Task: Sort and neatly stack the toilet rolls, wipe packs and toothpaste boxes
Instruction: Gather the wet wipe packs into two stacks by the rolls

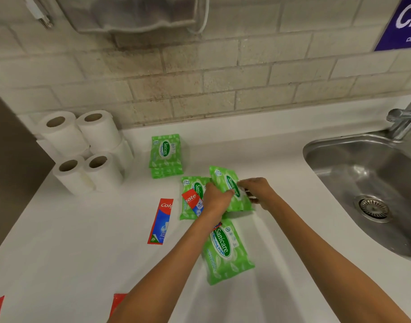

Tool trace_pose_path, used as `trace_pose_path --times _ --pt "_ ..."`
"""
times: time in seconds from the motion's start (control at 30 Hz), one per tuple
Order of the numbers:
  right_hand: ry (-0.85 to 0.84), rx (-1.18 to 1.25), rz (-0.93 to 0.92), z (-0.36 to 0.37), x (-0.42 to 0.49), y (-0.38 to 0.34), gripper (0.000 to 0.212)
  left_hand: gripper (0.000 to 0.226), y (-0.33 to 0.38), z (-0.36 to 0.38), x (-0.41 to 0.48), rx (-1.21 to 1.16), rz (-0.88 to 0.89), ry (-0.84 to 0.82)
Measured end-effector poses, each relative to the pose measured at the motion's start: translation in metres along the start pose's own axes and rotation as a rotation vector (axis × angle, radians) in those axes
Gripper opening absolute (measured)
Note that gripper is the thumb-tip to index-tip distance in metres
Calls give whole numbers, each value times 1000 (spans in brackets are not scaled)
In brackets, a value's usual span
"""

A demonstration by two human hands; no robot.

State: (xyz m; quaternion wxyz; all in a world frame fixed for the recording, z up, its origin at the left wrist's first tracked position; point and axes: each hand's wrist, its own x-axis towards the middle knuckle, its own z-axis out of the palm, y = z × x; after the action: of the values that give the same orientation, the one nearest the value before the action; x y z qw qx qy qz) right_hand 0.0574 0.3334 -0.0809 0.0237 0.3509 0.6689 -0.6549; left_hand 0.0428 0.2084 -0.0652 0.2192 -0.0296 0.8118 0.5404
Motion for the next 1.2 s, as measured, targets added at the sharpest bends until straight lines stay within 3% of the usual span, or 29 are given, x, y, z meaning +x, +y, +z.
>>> trace_pose_path --times 0.13,0.27,0.47,0.8,1.0,1.2 --pt "-134 111 32 -7 -3 -17 15 41 10 -15 13 -174 37 39" --pt "-278 205 151 -1 1 -29 8 36 21 -29 32 -244 83 76" --pt "-186 283 157 21 31 -51 12 30 26 -57 57 -224 82 56" --pt "-7 40 42 75 94 -78 25 9 -16 -119 75 -249 119 149" --pt "38 -51 34 96 114 -67 22 10 -24 -132 77 -245 131 174" --pt "127 -482 -168 101 110 -70 27 12 -28 -131 82 -215 125 181"
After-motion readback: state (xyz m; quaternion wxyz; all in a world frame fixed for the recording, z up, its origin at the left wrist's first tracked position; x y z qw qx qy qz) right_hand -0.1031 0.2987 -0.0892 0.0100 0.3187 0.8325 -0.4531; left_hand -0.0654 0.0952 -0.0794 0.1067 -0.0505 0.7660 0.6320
